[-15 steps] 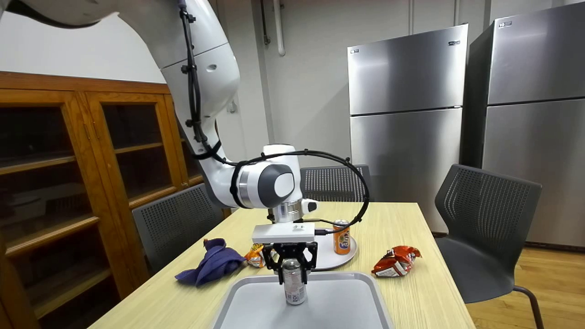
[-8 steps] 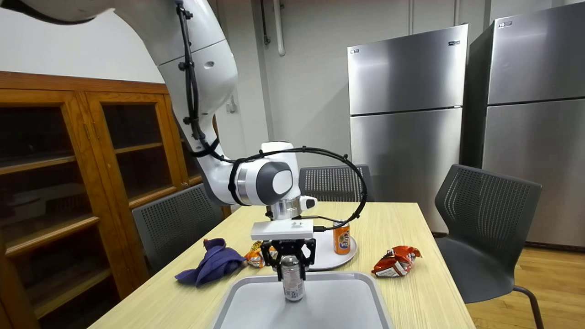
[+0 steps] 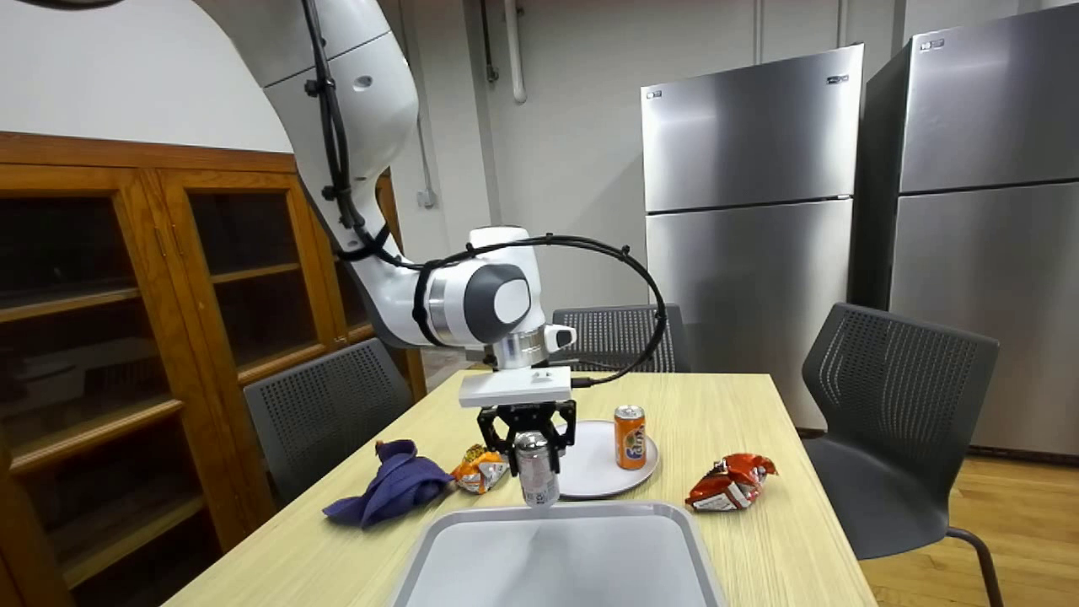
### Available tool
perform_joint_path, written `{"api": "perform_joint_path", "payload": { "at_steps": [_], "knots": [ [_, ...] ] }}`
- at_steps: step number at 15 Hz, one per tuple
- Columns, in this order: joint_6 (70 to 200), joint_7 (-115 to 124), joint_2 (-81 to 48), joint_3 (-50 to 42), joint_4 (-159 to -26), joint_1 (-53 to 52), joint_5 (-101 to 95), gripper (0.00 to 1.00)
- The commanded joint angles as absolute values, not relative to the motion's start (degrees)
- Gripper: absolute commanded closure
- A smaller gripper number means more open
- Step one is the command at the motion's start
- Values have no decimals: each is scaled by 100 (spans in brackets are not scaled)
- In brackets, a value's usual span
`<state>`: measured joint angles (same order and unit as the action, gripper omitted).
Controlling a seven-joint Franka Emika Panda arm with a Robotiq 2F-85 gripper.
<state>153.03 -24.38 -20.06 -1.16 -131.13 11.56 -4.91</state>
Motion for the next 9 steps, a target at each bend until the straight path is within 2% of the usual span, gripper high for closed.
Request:
{"api": "perform_joint_path", "payload": {
  "at_steps": [1, 9],
  "knots": [
    [15115, -2691, -1942, 23, -12884, 1215, -367, 62],
    [14767, -2822, -2604, 93, -11836, 1162, -472, 62]
  ]
}}
